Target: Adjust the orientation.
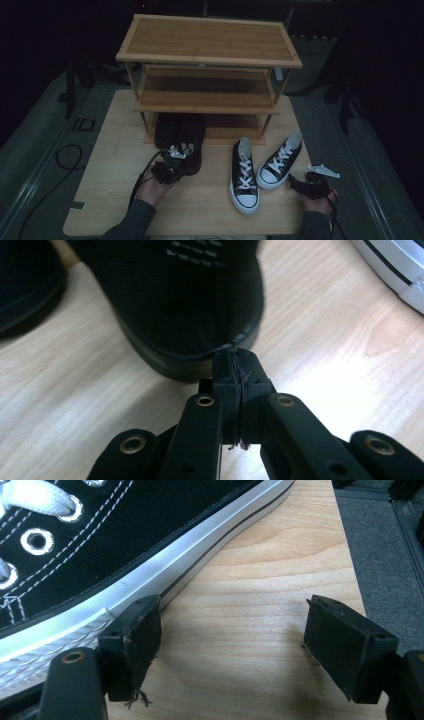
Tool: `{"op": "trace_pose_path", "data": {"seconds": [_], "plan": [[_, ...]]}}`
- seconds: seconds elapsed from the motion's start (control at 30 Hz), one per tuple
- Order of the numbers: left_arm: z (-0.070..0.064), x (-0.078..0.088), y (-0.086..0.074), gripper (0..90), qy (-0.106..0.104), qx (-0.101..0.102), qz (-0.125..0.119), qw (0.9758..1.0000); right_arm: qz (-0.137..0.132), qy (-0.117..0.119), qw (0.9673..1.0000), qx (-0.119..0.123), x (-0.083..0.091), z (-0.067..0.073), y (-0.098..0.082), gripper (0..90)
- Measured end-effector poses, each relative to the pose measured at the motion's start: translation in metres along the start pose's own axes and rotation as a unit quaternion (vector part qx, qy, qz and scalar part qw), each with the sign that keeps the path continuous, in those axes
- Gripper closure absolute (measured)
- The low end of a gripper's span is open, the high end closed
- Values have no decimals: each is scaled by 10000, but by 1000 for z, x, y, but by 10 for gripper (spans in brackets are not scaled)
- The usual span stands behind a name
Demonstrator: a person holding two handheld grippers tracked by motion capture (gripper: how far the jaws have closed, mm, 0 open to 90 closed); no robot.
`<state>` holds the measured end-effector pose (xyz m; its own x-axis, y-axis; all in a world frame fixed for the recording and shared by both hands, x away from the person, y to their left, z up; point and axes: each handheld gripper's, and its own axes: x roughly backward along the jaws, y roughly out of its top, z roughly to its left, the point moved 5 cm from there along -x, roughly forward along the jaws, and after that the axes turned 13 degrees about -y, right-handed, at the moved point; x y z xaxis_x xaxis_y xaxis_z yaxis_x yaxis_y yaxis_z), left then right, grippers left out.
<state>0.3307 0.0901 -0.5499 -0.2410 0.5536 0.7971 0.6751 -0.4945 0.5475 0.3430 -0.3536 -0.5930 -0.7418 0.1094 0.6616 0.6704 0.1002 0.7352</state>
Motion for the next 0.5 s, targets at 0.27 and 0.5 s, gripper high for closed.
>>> {"op": "trace_pose_path", "data": {"seconds": [0.27, 0.5], "plan": [[-10, -21, -9, 889, -19, -219, 385, 9990, 0, 1, 10000, 0, 0, 0, 0, 228], [-7, -30, -3, 894, 86, -220, 359, 9991, 1, 0, 10000, 0, 0, 0, 0, 228]]}}
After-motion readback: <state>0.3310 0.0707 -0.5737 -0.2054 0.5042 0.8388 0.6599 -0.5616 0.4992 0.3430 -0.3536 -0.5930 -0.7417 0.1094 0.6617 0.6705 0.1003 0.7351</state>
